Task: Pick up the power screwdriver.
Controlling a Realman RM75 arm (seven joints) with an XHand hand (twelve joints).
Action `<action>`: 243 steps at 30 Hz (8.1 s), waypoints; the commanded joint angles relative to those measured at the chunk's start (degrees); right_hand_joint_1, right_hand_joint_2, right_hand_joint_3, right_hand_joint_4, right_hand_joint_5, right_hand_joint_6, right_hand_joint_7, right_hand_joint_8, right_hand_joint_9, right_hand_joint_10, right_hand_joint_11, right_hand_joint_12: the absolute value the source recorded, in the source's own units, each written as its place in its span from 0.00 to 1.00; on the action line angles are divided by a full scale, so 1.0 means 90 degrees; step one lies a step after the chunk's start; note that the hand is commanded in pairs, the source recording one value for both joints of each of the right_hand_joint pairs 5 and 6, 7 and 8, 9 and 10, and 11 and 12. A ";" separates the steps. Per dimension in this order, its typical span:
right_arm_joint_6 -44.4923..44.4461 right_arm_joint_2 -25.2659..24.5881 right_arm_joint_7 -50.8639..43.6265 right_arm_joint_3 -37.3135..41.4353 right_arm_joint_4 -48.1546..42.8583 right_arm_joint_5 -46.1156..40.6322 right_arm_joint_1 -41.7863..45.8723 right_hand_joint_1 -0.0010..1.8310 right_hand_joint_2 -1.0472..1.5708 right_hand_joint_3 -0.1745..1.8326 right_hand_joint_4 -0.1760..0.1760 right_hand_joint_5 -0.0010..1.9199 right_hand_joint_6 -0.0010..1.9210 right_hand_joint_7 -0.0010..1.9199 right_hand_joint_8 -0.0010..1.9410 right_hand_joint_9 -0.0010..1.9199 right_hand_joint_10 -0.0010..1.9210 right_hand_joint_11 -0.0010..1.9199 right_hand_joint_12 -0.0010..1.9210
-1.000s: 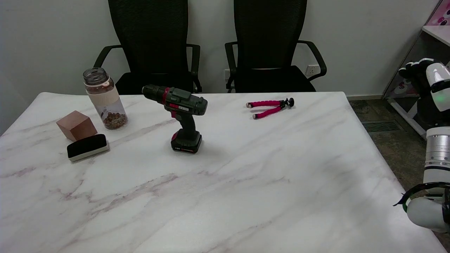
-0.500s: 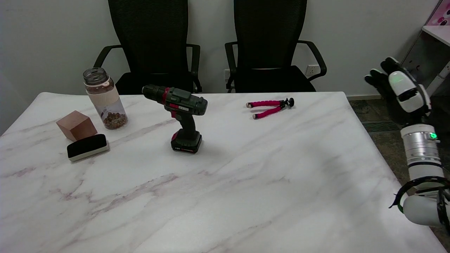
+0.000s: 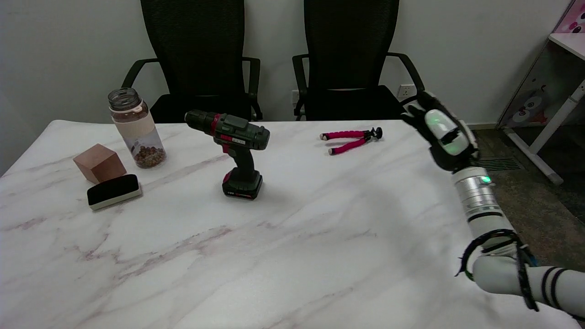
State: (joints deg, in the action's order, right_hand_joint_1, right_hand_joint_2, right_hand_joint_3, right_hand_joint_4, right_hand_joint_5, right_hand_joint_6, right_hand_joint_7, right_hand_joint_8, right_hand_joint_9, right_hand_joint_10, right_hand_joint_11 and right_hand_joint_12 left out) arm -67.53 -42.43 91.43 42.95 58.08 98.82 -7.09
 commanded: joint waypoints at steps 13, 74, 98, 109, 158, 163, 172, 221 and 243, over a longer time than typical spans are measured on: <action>0.0972 -0.2180 -0.0569 -0.0730 -0.0311 0.2231 -0.1344 0.50 0.46 0.50 0.27 0.13 0.13 0.13 0.13 0.21 0.21 0.27 0.27; 0.2711 -0.4374 -0.1981 -0.1413 -0.3162 0.2594 -0.2985 0.45 0.26 0.50 0.71 0.02 0.02 0.02 0.02 0.09 0.09 0.10 0.10; 0.3079 -0.4850 -0.1356 -0.1394 -0.3494 0.1900 -0.3245 0.45 0.21 0.51 0.85 0.02 0.02 0.02 0.02 0.10 0.10 0.06 0.06; 0.3027 -0.4856 -0.1096 -0.1404 -0.3384 0.1923 -0.3245 0.45 0.20 0.50 0.92 0.03 0.03 0.03 0.03 0.10 0.10 0.06 0.06; 0.2991 -0.4719 -0.0540 -0.1546 -0.3458 0.2057 -0.3206 0.56 0.25 0.54 0.81 0.06 0.06 0.06 0.06 0.20 0.20 0.19 0.19; 0.3005 -0.4719 -0.0540 -0.1651 -0.3478 0.2070 -0.3268 0.56 0.24 0.52 0.81 0.06 0.06 0.06 0.06 0.19 0.19 0.18 0.18; 0.3180 -0.4748 -0.0540 -0.1658 -0.3562 0.2242 -0.3343 0.59 0.28 0.46 0.79 0.06 0.06 0.06 0.06 0.20 0.20 0.14 0.14; 0.3479 -0.4670 -0.0559 -0.1658 -0.3474 0.2389 -0.3634 0.67 0.64 0.54 0.44 0.61 0.61 0.61 0.61 0.70 0.69 0.51 0.51; 0.3440 -0.4509 -0.0559 -0.1658 -0.3016 0.2510 -0.3870 0.60 0.81 0.56 0.57 0.89 0.88 0.89 0.88 0.85 0.85 0.61 0.61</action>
State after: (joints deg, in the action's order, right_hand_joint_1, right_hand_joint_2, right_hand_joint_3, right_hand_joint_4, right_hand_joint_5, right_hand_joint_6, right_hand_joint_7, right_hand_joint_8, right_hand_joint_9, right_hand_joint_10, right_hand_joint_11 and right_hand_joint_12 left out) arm -36.12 -83.84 86.38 27.95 28.56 120.42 -40.55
